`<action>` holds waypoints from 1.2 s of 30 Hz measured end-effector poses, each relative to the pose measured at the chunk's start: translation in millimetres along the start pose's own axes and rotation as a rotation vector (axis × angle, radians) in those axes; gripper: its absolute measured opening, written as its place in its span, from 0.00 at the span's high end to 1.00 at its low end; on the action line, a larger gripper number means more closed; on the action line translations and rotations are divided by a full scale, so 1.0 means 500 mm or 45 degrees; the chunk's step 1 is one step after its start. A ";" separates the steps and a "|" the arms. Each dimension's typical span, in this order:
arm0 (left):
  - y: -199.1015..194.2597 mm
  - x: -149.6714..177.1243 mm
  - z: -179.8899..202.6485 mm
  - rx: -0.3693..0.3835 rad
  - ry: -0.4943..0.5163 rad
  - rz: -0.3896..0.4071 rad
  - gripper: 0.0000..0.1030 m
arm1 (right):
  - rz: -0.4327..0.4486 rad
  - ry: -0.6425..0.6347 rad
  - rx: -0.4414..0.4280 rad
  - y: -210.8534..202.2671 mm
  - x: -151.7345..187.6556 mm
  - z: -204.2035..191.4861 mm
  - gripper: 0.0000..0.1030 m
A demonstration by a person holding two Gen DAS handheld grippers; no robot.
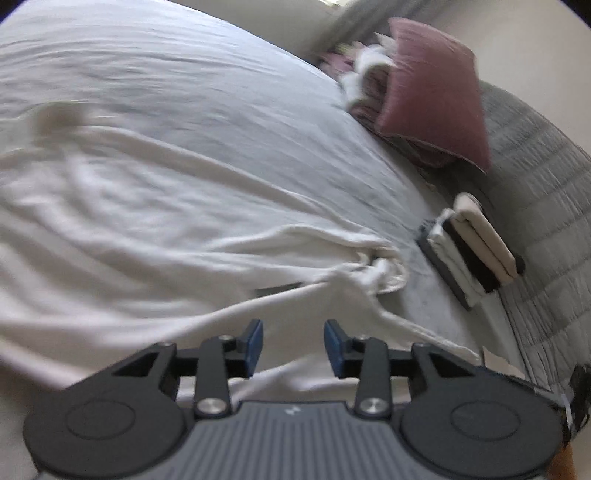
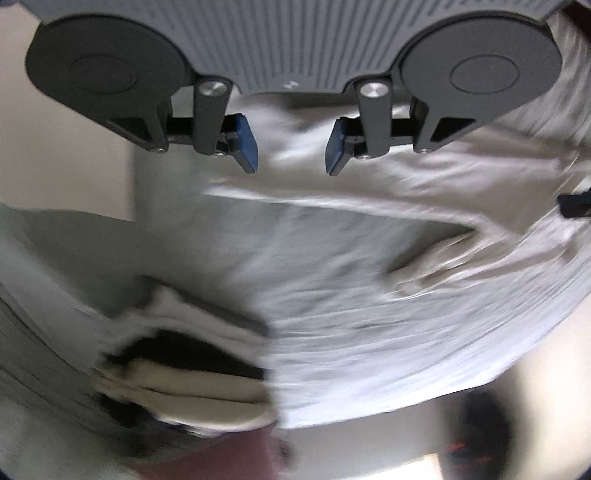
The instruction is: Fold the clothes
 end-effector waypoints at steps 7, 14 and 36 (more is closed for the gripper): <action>-0.114 0.016 -0.130 -0.118 -0.097 0.113 0.64 | -0.017 -0.256 -0.244 0.007 0.026 -0.192 0.56; -0.191 0.015 -0.272 -0.237 -0.276 0.229 0.64 | -0.043 -0.414 -0.329 0.043 0.040 -0.300 0.56; -0.247 -0.013 -0.416 -0.365 -0.538 0.393 0.99 | -0.030 -0.717 -0.400 0.021 0.059 -0.428 0.99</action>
Point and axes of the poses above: each gripper's, at about its wrist camera, not at the fingertips, and y roughly the way its jaws point, z to its right, x to its underside, the point moved 10 cm from there along y, roughly the way its jaws point, and after that the axes turned 1 degree about -z, right-handed, at the moved point
